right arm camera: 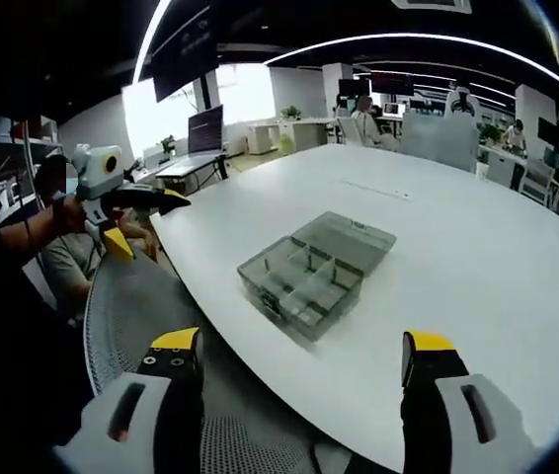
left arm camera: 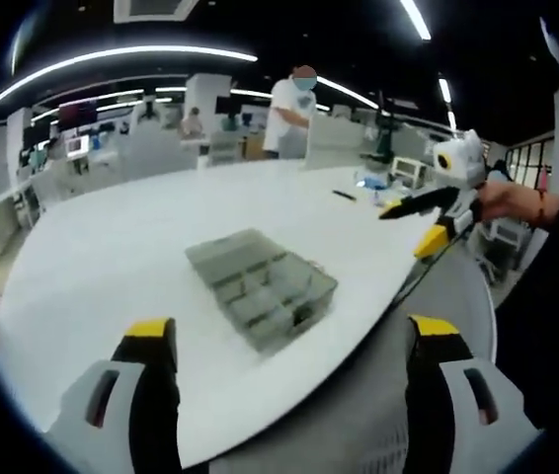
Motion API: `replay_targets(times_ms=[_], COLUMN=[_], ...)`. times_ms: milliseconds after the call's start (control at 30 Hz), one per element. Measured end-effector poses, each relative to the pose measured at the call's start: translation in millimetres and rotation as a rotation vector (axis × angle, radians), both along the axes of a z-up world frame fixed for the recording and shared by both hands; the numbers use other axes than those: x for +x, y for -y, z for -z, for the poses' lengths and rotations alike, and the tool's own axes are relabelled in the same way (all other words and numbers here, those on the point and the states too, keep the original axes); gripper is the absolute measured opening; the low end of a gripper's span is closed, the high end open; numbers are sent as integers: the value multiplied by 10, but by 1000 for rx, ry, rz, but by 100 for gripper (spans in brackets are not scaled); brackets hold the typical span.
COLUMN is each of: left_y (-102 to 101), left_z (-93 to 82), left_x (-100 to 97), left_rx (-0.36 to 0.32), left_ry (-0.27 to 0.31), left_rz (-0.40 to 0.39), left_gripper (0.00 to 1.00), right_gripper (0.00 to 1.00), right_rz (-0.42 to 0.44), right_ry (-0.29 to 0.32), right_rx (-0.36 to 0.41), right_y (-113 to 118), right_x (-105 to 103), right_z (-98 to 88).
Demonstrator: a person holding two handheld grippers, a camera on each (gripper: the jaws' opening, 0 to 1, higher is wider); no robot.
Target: Insert the divider into the dual guide fixture by aligning both edges with the guide slots and pushing it downward to the bottom, including one-sided entry, uneven engagement, binding, and posture correction.
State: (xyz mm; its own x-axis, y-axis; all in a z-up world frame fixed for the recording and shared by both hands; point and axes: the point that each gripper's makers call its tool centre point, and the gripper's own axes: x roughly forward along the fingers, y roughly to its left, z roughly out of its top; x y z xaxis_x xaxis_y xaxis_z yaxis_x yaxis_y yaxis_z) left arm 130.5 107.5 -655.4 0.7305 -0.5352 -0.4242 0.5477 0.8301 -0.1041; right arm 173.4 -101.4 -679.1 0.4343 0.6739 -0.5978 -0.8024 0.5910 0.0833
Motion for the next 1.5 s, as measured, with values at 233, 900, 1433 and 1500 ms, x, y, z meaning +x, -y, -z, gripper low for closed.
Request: replay_targets(times_ms=[233,900,1433,1500], left_y=[-6,-26,-42,-34], left_z=[8,9,8,-6], left_x=[-23,-44,-37,-35], left_rx=[-9,-22,-18,-19], left_ry=[-11,-8,-10,-6], left_rz=[-8,-30,-37,-35], left_gripper=[95,95,95,95], right_gripper=[79,78,78,78], right_rz=[27,18,12,9], right_ry=[12,-13,-28,-25], right_rx=[-2,-13,-20,-23], right_y=[76,63,51,45], right_x=[3,-41,-34,-38], right_z=[0,80,104,98])
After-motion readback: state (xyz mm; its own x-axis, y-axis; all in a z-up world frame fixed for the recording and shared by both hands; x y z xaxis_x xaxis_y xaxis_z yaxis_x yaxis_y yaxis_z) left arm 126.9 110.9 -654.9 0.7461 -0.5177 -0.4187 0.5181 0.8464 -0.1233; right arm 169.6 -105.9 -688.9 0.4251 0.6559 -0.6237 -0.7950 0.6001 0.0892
